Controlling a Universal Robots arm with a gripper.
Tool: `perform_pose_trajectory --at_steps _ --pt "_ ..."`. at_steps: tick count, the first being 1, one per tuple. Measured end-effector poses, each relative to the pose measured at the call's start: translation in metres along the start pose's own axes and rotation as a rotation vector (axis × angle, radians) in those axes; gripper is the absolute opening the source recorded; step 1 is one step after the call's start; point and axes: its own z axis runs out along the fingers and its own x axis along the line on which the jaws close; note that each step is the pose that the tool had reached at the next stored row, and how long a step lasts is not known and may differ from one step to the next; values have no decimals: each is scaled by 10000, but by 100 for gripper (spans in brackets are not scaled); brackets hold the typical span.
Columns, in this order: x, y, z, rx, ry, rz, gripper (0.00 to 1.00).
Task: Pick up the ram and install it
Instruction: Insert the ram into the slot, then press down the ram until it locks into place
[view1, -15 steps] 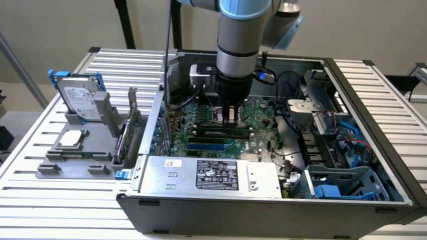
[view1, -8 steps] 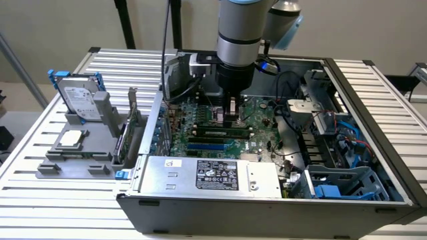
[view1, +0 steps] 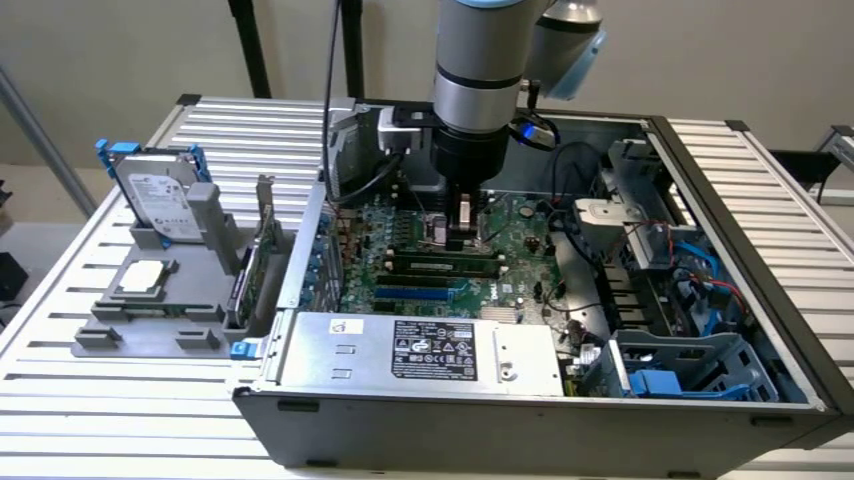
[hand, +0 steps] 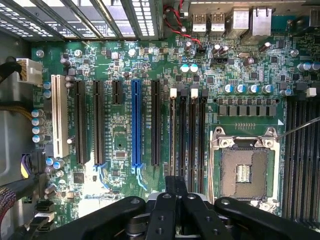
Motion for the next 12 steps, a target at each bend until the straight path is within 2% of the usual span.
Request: perform_pose_trajectory --at_steps 12 --pt "0 0 0 0 1 0 11"
